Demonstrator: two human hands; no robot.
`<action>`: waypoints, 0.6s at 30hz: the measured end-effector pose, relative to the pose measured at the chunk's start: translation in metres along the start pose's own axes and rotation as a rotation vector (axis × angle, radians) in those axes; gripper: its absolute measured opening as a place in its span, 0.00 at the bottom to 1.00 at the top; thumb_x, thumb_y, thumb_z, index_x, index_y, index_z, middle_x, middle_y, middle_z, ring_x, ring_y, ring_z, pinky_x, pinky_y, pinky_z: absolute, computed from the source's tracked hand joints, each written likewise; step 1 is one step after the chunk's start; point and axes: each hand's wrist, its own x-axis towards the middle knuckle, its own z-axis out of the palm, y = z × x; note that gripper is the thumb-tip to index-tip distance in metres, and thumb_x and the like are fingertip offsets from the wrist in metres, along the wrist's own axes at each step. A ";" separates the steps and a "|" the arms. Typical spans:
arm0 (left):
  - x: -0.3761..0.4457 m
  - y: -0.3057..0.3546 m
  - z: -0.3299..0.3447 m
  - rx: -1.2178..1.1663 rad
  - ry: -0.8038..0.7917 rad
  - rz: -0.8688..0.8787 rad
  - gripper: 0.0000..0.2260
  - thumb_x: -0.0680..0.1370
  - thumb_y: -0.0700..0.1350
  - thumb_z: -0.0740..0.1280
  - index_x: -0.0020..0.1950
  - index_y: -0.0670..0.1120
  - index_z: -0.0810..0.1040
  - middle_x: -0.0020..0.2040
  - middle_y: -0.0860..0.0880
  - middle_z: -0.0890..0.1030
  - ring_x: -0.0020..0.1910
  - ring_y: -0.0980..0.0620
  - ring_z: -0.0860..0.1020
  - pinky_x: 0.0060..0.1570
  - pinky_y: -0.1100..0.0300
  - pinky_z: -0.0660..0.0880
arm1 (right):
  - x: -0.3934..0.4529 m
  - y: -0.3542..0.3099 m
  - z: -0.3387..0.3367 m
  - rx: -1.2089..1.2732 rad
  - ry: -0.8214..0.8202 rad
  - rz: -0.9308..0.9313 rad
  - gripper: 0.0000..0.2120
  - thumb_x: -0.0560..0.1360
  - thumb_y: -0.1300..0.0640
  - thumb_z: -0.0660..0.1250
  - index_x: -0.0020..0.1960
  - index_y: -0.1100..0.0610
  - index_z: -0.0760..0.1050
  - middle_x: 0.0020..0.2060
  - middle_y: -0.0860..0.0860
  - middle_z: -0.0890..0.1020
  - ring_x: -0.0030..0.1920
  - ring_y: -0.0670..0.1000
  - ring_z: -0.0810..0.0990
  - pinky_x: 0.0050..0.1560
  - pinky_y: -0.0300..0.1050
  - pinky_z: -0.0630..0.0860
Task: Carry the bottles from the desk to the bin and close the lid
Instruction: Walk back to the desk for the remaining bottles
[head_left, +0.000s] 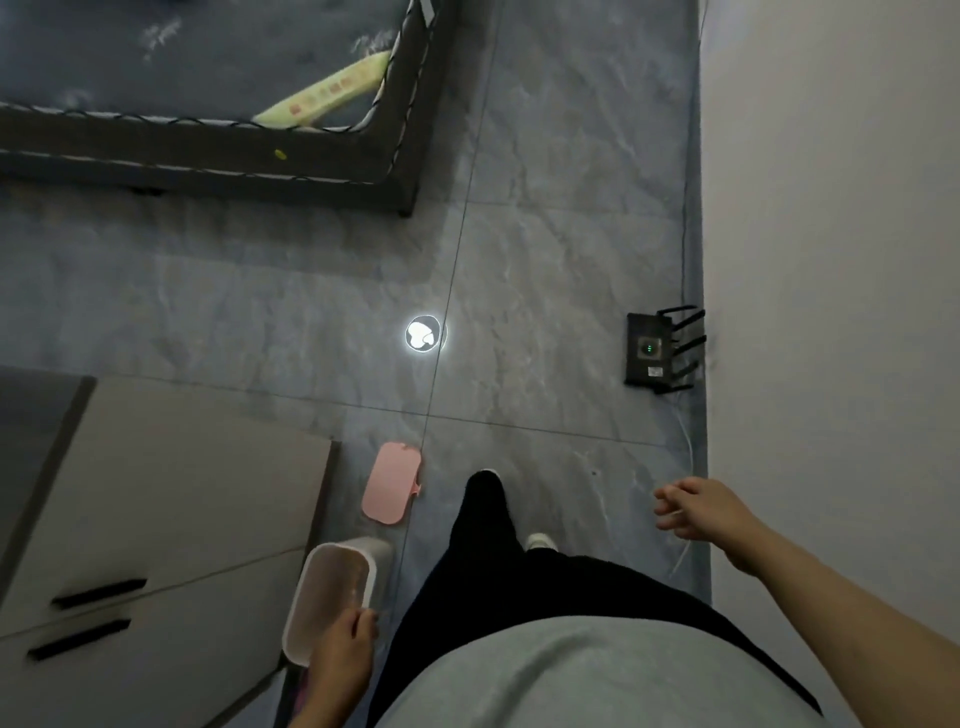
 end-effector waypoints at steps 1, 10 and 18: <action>0.009 0.008 -0.006 0.016 -0.005 0.015 0.10 0.78 0.38 0.62 0.37 0.43 0.78 0.46 0.35 0.82 0.48 0.38 0.80 0.50 0.49 0.74 | 0.004 -0.005 0.000 0.006 0.008 0.000 0.10 0.80 0.62 0.55 0.45 0.61 0.74 0.35 0.55 0.78 0.33 0.51 0.77 0.33 0.41 0.71; 0.086 0.137 -0.045 0.247 -0.063 0.214 0.13 0.79 0.40 0.60 0.35 0.44 0.74 0.46 0.36 0.81 0.49 0.40 0.79 0.43 0.55 0.67 | 0.021 -0.025 -0.016 0.106 0.169 0.100 0.09 0.79 0.64 0.57 0.47 0.66 0.75 0.34 0.58 0.78 0.34 0.55 0.75 0.33 0.43 0.68; 0.139 0.293 -0.036 0.206 -0.087 0.321 0.13 0.79 0.41 0.59 0.35 0.46 0.75 0.42 0.38 0.80 0.45 0.39 0.79 0.49 0.48 0.75 | 0.053 -0.051 -0.056 0.223 0.226 0.270 0.12 0.79 0.64 0.57 0.50 0.72 0.76 0.33 0.58 0.77 0.31 0.55 0.74 0.32 0.42 0.70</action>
